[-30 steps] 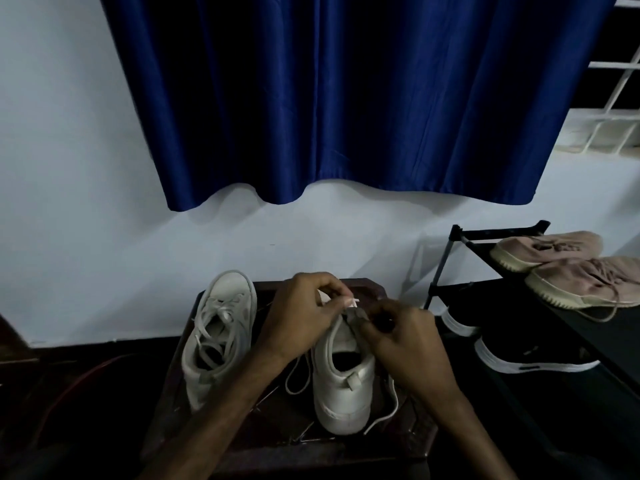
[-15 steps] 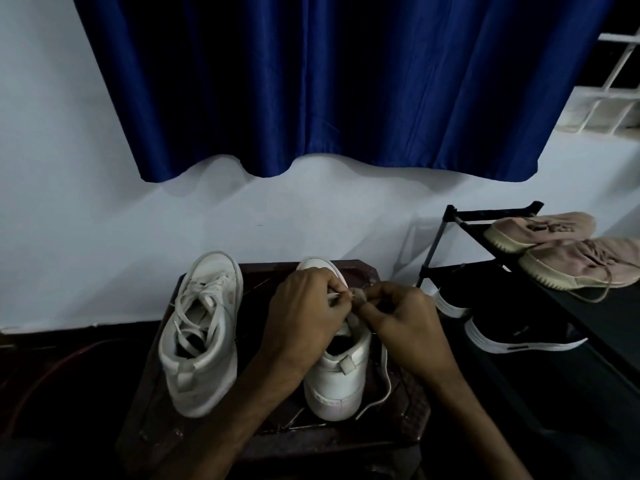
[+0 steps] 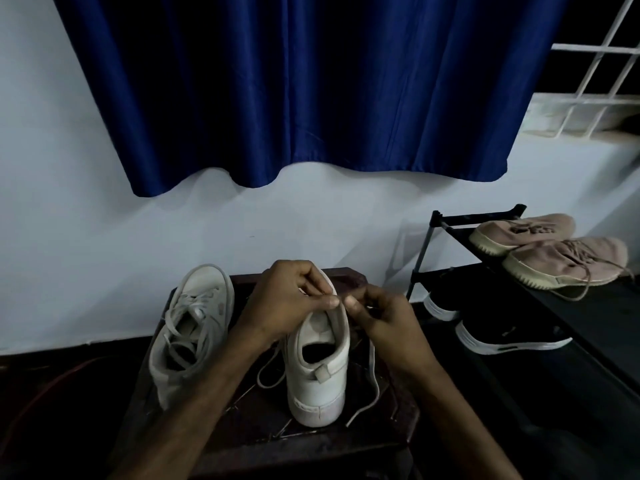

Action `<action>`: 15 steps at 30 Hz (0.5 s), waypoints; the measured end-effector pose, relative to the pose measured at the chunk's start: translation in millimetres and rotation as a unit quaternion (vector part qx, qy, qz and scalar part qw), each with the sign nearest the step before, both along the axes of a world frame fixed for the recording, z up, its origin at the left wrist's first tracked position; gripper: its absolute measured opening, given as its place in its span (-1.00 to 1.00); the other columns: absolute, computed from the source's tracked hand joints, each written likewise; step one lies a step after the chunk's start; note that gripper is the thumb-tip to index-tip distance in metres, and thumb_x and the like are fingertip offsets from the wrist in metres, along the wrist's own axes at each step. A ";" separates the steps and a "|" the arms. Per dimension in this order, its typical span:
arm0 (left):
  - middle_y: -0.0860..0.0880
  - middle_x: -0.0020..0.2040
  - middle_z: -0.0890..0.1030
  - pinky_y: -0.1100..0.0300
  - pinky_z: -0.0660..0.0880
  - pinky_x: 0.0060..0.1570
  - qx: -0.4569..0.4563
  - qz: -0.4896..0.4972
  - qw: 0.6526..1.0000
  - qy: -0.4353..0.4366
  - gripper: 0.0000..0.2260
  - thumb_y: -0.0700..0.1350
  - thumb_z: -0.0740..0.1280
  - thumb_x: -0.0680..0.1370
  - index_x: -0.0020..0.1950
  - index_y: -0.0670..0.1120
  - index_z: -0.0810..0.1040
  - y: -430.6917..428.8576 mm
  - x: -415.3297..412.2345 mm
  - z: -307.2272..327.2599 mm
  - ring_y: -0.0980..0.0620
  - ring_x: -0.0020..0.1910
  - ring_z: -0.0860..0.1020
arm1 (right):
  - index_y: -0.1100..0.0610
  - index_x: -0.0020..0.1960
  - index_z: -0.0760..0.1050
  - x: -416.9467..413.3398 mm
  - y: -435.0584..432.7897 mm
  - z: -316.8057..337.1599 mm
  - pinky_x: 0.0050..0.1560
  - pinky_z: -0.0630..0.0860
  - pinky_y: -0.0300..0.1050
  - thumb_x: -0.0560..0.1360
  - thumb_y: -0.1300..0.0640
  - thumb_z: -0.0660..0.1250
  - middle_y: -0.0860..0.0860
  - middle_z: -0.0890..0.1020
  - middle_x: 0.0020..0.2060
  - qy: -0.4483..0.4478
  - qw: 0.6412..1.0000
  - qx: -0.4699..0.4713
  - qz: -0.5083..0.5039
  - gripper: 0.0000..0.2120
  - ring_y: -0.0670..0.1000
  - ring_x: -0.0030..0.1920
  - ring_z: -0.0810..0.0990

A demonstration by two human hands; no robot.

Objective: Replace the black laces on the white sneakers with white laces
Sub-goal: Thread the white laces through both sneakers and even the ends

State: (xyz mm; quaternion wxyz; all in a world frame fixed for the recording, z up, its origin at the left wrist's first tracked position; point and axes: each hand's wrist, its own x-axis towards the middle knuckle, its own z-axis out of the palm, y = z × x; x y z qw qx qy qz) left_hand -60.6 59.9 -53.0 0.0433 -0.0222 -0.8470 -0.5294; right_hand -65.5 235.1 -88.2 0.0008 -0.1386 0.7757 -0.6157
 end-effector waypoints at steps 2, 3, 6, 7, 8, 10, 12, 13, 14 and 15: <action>0.01 -0.31 0.70 0.13 0.58 -0.11 -0.016 -0.036 0.999 -0.016 -0.82 -0.17 0.61 0.32 -0.18 -0.03 0.66 -5.8 -6.2 4.2 0.12 -0.29 0.65 | 0.23 -0.16 0.59 -1.3 -1.9 -0.4 -0.32 0.53 -0.20 0.54 0.28 0.36 0.00 0.63 -0.38 -0.041 0.997 -0.061 0.013 -0.89 -0.08 -0.36 0.60; 0.01 -0.30 0.70 0.11 0.57 -0.08 -0.026 -0.052 0.998 -0.022 -0.81 -0.16 0.61 0.33 -0.14 -0.02 0.67 -8.2 -9.0 5.8 0.11 -0.28 0.65 | 0.27 -0.16 0.57 -1.7 -3.2 0.1 -0.34 0.50 -0.25 0.54 0.31 0.35 -0.02 0.61 -0.42 -0.053 0.996 -0.076 0.014 -0.89 -0.12 -0.40 0.57; -0.01 -0.25 0.72 0.05 0.56 0.00 -0.039 -0.095 0.994 -0.027 -0.81 -0.13 0.60 0.35 -0.09 -0.02 0.68 -13.9 -14.7 7.8 0.06 -0.22 0.66 | 0.29 -0.14 0.57 -4.7 -7.7 -0.7 -0.34 0.52 -0.21 0.56 0.29 0.34 0.07 0.62 -0.40 -0.055 0.997 -0.051 -0.002 -0.88 -0.08 -0.39 0.59; 0.01 -0.24 0.71 0.06 0.56 -0.01 -0.045 -0.104 0.993 -0.022 -0.83 -0.11 0.60 0.36 -0.10 -0.01 0.69 -16.3 -15.8 8.3 0.05 -0.20 0.67 | 0.25 -0.14 0.58 -6.0 -9.4 -3.0 -0.30 0.57 -0.12 0.56 0.25 0.34 0.12 0.64 -0.34 -0.041 0.999 -0.024 -0.011 -0.87 0.01 -0.34 0.63; 0.02 -0.23 0.71 0.09 0.55 -0.03 -0.052 -0.110 0.992 -0.019 -0.85 -0.09 0.59 0.37 -0.12 0.01 0.69 -19.3 -16.9 8.8 0.07 -0.19 0.66 | 0.19 -0.14 0.59 -6.5 -11.0 -4.9 -0.24 0.61 -0.03 0.57 0.21 0.35 0.12 0.67 -0.29 -0.027 0.999 0.008 -0.021 -0.87 0.08 -0.27 0.65; -0.01 -0.19 0.71 0.20 0.54 -0.08 -0.051 -0.124 0.991 -0.026 -0.88 -0.09 0.56 0.41 -0.11 -0.02 0.69 -27.2 -18.3 9.5 0.12 -0.19 0.64 | 0.14 -0.15 0.57 -6.7 -11.6 -7.4 -0.20 0.62 -0.05 0.58 0.19 0.32 0.05 0.67 -0.27 -0.012 0.998 0.053 -0.043 -0.86 0.02 -0.23 0.66; -0.08 -0.15 0.71 0.26 0.50 -0.12 -0.025 -0.134 0.990 -0.041 -0.88 -0.12 0.53 0.43 -0.06 -0.06 0.68 -34.7 -18.7 9.8 0.11 -0.20 0.62 | 0.20 -0.14 0.53 -5.6 -8.1 -7.3 -0.28 0.55 -0.24 0.60 0.25 0.29 0.04 0.66 -0.28 -0.022 0.998 0.036 -0.048 -0.86 -0.12 -0.29 0.64; -0.10 -0.16 0.70 0.25 0.49 -0.11 -0.018 -0.136 0.990 -0.043 -0.86 -0.10 0.52 0.42 -0.05 -0.06 0.67 -37.8 -18.4 9.4 0.08 -0.21 0.61 | 0.23 -0.13 0.51 -4.8 -6.5 -6.7 -0.30 0.53 -0.29 0.60 0.27 0.27 0.06 0.65 -0.28 -0.040 0.998 0.011 -0.040 -0.86 -0.14 -0.31 0.63; -0.14 -0.16 0.69 0.19 0.49 -0.09 -0.016 -0.136 0.990 -0.042 -0.85 -0.06 0.51 0.41 -0.05 -0.05 0.67 -40.4 -18.7 8.3 0.05 -0.20 0.60 | 0.25 -0.13 0.50 -4.2 -5.0 -6.3 -0.29 0.53 -0.30 0.61 0.29 0.25 0.07 0.65 -0.28 -0.060 0.998 -0.011 -0.028 -0.85 -0.13 -0.32 0.63; -0.18 -0.15 0.68 0.13 0.49 -0.05 -0.026 -0.136 0.990 -0.042 -0.85 -0.02 0.50 0.42 -0.07 -0.04 0.68 -41.6 -19.1 7.4 0.02 -0.19 0.59 | 0.25 -0.14 0.48 -3.9 -2.8 -6.2 -0.28 0.54 -0.28 0.61 0.30 0.24 0.07 0.65 -0.29 -0.073 0.997 -0.023 -0.017 -0.84 -0.10 -0.31 0.64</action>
